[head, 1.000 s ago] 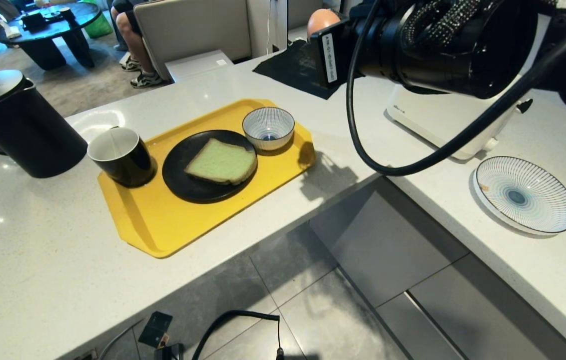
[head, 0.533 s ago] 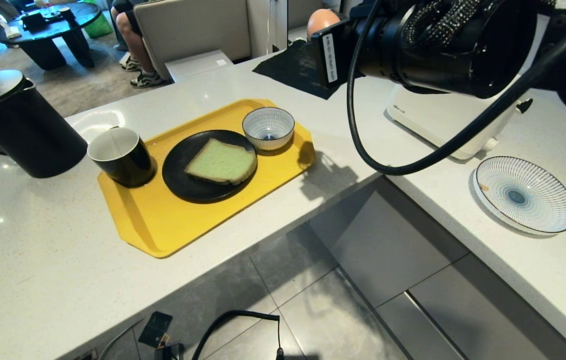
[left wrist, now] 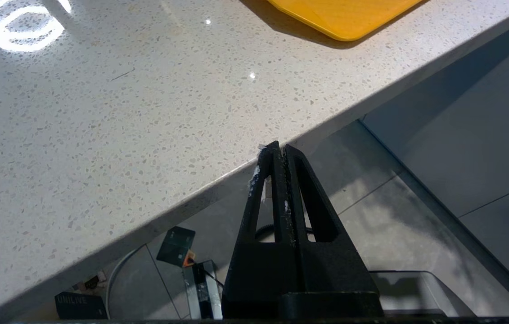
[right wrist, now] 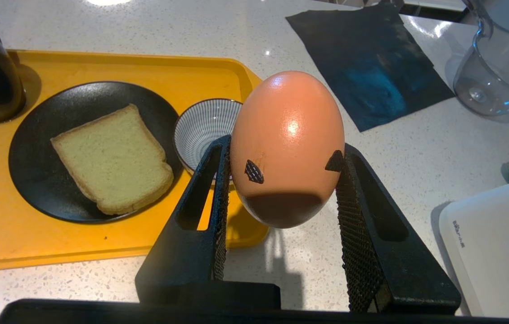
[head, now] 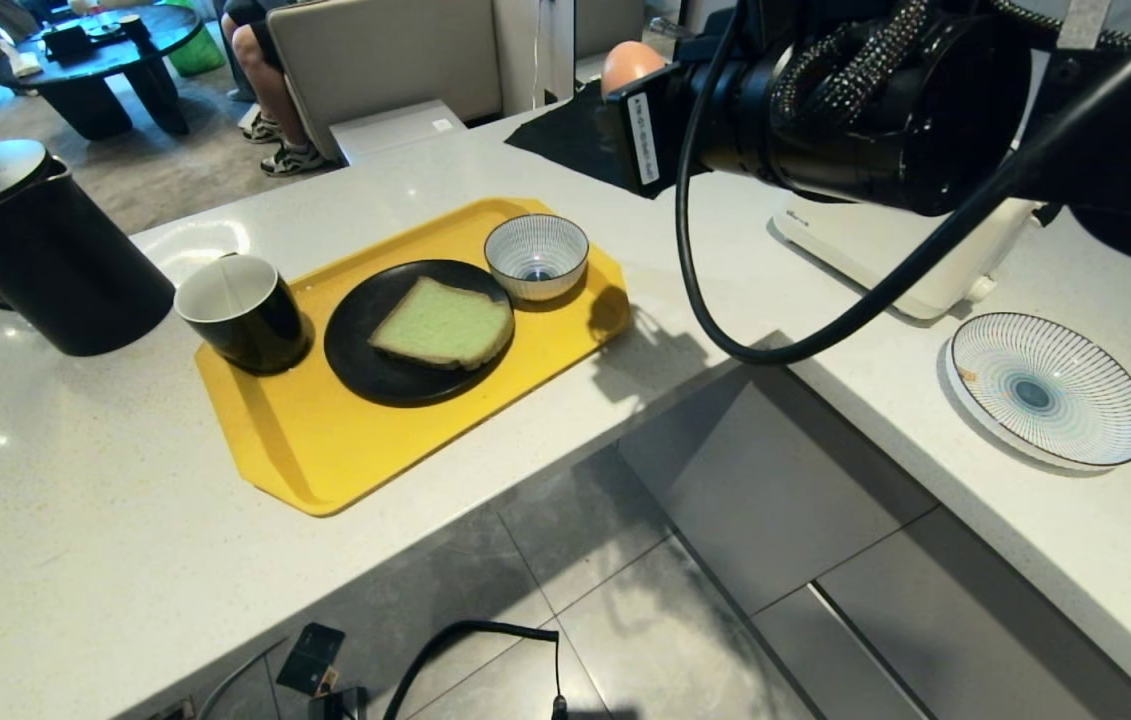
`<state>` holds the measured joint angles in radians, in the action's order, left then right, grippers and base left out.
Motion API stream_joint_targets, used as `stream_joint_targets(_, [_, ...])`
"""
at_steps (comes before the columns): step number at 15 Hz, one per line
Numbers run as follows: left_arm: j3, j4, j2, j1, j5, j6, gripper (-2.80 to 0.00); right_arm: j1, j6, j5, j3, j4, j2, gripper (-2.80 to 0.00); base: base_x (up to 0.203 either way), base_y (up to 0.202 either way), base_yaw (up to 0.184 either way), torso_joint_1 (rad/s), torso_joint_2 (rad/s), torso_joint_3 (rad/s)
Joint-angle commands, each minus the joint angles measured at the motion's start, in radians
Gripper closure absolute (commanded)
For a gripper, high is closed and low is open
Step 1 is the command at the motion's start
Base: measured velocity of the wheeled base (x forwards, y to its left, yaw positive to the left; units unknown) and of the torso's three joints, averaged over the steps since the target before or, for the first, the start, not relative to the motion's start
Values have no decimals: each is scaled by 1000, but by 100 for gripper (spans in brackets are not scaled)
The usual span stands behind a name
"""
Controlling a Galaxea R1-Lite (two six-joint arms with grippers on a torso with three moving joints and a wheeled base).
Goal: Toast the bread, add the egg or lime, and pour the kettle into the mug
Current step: Put the egg in the bowl
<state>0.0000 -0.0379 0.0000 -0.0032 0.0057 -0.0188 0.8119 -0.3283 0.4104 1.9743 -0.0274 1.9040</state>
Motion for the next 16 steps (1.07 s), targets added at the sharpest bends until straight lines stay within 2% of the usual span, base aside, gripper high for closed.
stream_joint_targets(1, [14, 0, 0, 0, 0, -1, 0, 0, -7, 3, 0, 0, 4, 0, 0, 0, 0, 0, 0, 0])
stream_joint_targets(14, [14, 0, 0, 0, 0, -1, 0, -25, 1, 39, -9, -36, -17, 0, 0, 0, 0, 0, 0, 0])
stream_joint_targets(16, [14, 0, 0, 0, 0, -1, 0, -25, 27, 88, -22, -49, -26, 0, 0, 0, 0, 0, 0, 0])
